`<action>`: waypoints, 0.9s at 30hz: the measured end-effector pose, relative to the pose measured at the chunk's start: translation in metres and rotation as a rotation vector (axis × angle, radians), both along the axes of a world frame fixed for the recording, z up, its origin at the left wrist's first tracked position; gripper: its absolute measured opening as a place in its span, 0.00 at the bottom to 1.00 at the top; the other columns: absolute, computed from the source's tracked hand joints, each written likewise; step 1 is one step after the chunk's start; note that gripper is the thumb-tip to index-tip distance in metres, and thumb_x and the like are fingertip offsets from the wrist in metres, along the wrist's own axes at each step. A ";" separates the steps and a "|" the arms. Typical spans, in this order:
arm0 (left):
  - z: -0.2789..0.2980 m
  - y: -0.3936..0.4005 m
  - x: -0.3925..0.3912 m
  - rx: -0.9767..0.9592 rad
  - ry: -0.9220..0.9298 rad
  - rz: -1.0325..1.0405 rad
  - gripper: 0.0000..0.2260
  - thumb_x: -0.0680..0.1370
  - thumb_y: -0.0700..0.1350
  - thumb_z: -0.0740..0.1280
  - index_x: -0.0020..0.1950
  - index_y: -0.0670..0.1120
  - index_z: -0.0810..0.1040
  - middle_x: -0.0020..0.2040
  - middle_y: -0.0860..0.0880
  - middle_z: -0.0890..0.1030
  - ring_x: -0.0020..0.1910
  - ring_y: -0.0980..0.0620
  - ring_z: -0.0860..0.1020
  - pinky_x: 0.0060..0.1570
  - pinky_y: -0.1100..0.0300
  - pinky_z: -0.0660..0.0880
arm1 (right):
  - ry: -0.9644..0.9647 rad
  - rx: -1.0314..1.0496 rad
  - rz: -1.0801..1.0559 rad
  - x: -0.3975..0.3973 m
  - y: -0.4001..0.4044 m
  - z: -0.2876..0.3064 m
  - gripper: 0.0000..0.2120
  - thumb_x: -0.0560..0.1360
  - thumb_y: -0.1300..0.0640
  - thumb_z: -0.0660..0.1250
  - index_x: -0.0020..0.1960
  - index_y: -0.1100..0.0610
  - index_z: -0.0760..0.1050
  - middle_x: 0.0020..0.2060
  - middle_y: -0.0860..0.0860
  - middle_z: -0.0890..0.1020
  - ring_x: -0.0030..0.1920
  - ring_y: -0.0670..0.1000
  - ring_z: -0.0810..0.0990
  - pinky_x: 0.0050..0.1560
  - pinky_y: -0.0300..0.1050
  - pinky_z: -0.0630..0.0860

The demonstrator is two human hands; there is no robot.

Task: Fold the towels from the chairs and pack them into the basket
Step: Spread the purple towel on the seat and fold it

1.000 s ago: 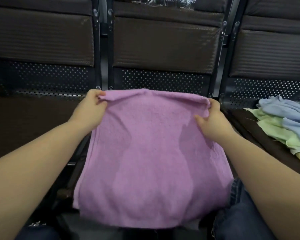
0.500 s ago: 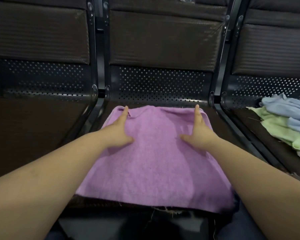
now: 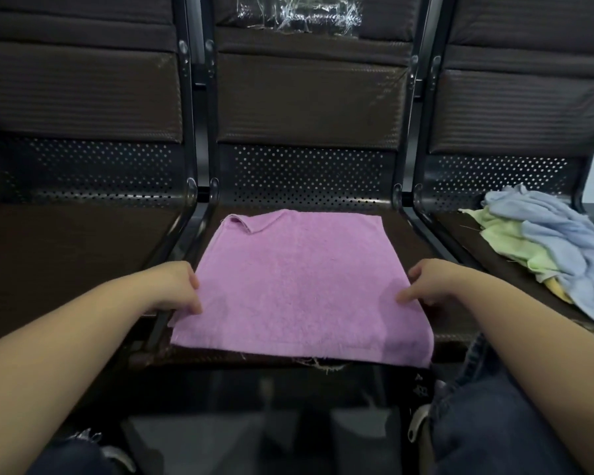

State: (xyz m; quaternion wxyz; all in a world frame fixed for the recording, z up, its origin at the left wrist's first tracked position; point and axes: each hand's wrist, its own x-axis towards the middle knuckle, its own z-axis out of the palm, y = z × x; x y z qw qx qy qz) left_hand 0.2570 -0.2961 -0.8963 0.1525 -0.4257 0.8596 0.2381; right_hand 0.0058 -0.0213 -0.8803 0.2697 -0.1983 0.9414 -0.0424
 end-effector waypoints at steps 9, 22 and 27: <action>-0.003 0.018 0.035 0.096 -0.002 0.153 0.10 0.69 0.45 0.74 0.42 0.39 0.81 0.32 0.45 0.76 0.28 0.50 0.70 0.27 0.62 0.67 | -0.262 -0.006 -0.164 0.030 0.029 0.008 0.11 0.70 0.55 0.74 0.37 0.60 0.76 0.32 0.53 0.78 0.31 0.50 0.68 0.33 0.40 0.66; 0.007 0.029 0.047 0.651 0.511 0.507 0.01 0.79 0.37 0.65 0.50 0.41 0.75 0.35 0.44 0.79 0.27 0.54 0.79 0.23 0.65 0.73 | -0.481 -0.227 -0.343 0.044 0.039 0.011 0.07 0.76 0.60 0.68 0.41 0.61 0.73 0.24 0.53 0.77 0.26 0.47 0.75 0.25 0.38 0.74; 0.003 0.020 0.046 0.659 0.640 0.557 0.09 0.79 0.34 0.63 0.58 0.42 0.73 0.42 0.42 0.80 0.24 0.54 0.80 0.23 0.65 0.76 | -0.487 -0.544 -0.319 0.040 0.036 0.015 0.03 0.76 0.65 0.66 0.44 0.61 0.75 0.26 0.52 0.78 0.24 0.45 0.73 0.21 0.35 0.70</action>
